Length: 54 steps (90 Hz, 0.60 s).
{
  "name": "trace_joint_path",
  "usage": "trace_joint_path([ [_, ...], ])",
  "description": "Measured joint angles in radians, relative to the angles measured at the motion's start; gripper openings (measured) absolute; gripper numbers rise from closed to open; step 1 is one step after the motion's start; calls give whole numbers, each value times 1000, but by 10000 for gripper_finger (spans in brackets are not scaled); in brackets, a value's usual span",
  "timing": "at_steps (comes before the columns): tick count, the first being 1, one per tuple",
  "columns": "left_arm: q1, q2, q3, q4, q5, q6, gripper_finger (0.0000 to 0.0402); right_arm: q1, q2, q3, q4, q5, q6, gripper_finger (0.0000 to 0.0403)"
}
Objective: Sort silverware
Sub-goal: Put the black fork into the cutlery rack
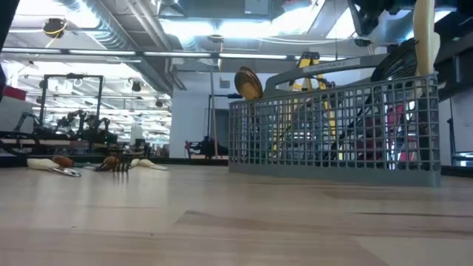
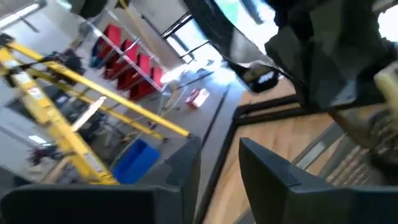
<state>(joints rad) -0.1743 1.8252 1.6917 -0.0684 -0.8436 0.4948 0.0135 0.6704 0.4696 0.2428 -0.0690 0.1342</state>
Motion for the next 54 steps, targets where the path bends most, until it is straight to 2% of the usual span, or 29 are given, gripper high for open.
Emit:
trace_joint_path([
  [8, 16, 0, 0, -11, 53, -46, 89, 0, -1, -37, 34, -37, -25, 0],
  [22, 48, 0, 0, -24, 194, -120, 81, -1, -5, -110, 227, -106, -33, 0],
  [32, 61, 0, 0, -23, 271, -144, 70, -1, -3, -136, 236, -118, -34, 0],
  [47, 72, 1, -3, -3, 438, -175, 31, -1, -1, -176, 293, -176, -41, 0],
  [54, 82, 0, -57, 91, 475, -179, 9, -1, -1, -190, 320, -205, -48, 0],
])
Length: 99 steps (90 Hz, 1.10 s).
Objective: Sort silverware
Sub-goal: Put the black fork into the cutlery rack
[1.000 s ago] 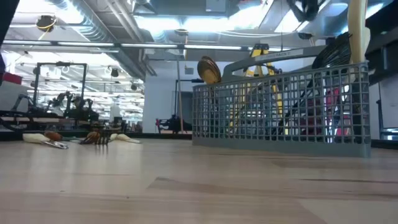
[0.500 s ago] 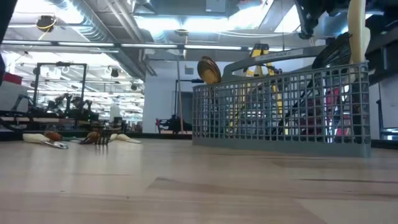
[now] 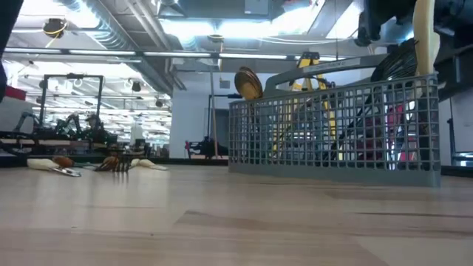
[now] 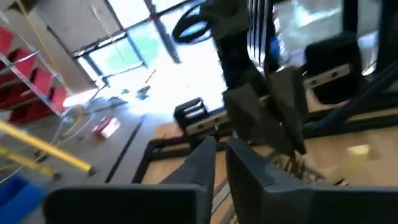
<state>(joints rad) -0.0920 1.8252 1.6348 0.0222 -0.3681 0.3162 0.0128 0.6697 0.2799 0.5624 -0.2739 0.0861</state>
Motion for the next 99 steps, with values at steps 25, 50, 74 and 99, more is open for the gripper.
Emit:
trace_joint_path([
  [25, 61, 5, -233, 344, 261, -163, 0, 0, 16, -48, 11, -22, -85, 0],
  [50, 61, 2, -243, 401, 333, -175, 0, 0, 61, -47, 5, 68, -223, 0],
  [74, 61, 2, -243, 404, 335, -233, 0, 0, 109, -47, 14, 125, -195, 0],
  [99, 61, 2, -243, 407, 292, -263, 0, 1, 109, -47, 17, 256, -122, 1],
])
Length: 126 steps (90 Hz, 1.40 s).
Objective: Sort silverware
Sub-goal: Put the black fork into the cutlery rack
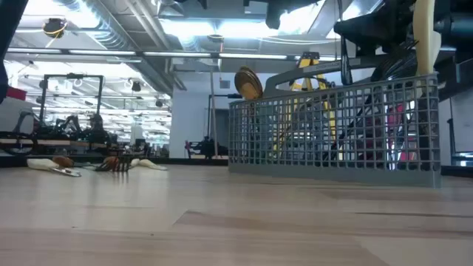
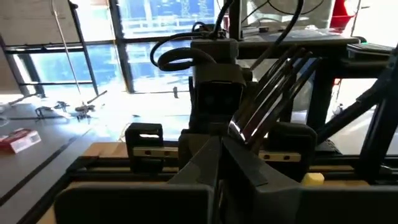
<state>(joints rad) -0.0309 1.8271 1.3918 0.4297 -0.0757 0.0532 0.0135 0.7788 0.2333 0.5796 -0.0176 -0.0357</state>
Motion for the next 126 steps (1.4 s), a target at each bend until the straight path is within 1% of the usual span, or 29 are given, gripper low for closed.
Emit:
trace_joint_path([
  [24, -1, 0, 0, 7, -7, -13, 0, 0, -2, 4, -30, 10, 7, 7],
  [32, -3, 0, 0, 16, -3, -17, 0, 0, -1, 4, -23, 32, 30, 24],
  [48, -5, 0, 0, 26, 5, -28, 0, -2, -1, 4, -27, 81, 69, 74],
  [59, -5, 0, 0, 26, 4, -32, 0, -2, -1, 7, -27, 112, 132, 90],
  [72, -4, 0, 0, 26, 0, -34, 0, -2, 1, 38, -56, 56, 148, 91],
  [80, -4, 0, 0, 24, -2, -34, 0, -1, 0, 71, -86, 47, 148, 91],
  [85, -5, 0, 0, 24, -2, -34, 0, -1, 0, 89, -117, 43, 148, 89],
  [90, -6, 0, 0, 24, -3, -35, 0, -1, 0, 103, -155, 41, 147, 78],
  [95, -6, 0, 0, 24, -3, -35, 0, -1, 1, 119, -180, 41, 142, 56],
  [100, -6, 0, 0, 24, -3, -35, 0, -2, 0, 130, -195, 33, 140, 25],
  [104, -6, 0, 1, 24, -3, -35, 0, -1, 0, 134, -196, 24, 142, 11],
  [110, -6, 0, 1, 24, -4, -35, 0, -1, 1, 134, -185, 6, 148, 8],
  [126, -6, 0, 1, 22, -6, -35, 0, 0, 0, 135, -180, 6, 159, 0],
])
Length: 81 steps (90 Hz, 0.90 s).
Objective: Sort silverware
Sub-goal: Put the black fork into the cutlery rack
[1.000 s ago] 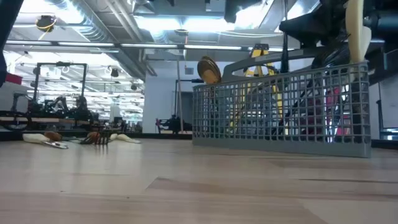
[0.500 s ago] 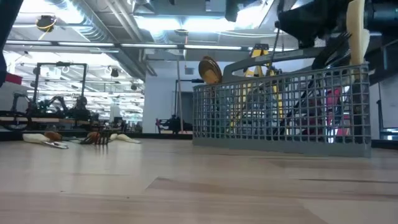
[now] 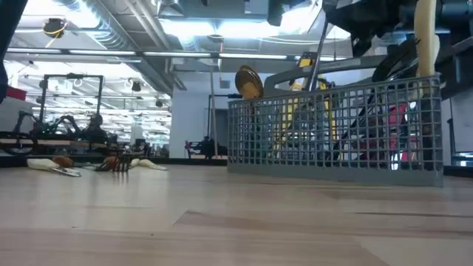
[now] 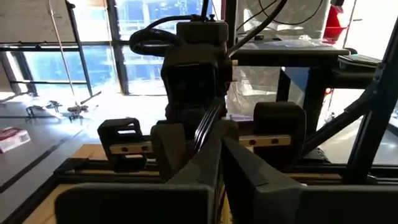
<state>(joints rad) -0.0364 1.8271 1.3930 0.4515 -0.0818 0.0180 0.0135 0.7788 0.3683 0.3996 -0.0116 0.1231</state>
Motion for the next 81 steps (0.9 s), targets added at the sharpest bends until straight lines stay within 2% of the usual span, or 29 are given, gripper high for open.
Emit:
trace_joint_path([
  [29, 0, 0, 0, 0, 0, 0, 0, 0, -5, 0, 1, -16, 3, 0],
  [52, 1, 0, 0, 12, 24, -3, 0, 0, -59, 0, -3, -26, 3, 0],
  [81, 1, 1, 0, 67, 56, -27, 0, 0, -154, 0, -182, -26, 27, 0],
])
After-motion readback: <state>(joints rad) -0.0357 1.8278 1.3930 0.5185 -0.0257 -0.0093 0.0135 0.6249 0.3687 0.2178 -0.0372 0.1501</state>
